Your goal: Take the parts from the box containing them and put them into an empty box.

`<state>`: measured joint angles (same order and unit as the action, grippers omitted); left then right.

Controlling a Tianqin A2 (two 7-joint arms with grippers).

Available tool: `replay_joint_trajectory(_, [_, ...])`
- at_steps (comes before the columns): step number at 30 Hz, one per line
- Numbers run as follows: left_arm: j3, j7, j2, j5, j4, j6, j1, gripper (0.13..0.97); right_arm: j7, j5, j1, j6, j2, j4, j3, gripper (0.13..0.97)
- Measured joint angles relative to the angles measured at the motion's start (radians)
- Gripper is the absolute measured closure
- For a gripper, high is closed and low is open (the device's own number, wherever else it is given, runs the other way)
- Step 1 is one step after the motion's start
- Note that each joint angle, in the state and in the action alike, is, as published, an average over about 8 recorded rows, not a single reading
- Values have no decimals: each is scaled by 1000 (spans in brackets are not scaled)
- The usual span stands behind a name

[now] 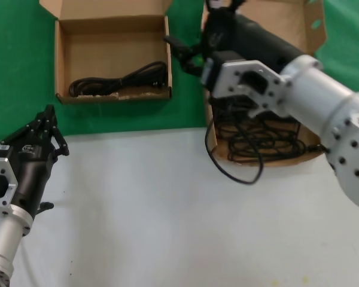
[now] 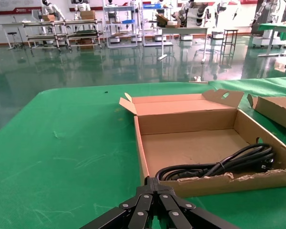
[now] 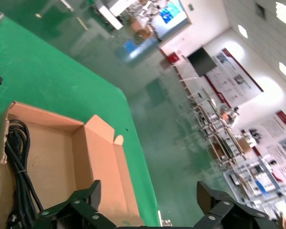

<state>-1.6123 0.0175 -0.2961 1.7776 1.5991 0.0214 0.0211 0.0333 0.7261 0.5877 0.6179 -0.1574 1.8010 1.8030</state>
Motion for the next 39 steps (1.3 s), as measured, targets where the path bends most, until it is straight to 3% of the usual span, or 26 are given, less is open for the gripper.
replay_joint_trajectory(13, [0,0,0,0,0,0,0,952,40,132,-148,-94,-83,68,-72,245])
replay_joint_trajectory(29, [0,-1,0,1,0,0,-1,938,53,187,-191,-133,-104,61,-82,145])
replay_joint_trajectory(39, [2,-2,-1,3,0,-3,-3,844,43,289,-236,-188,-109,31,-96,129])
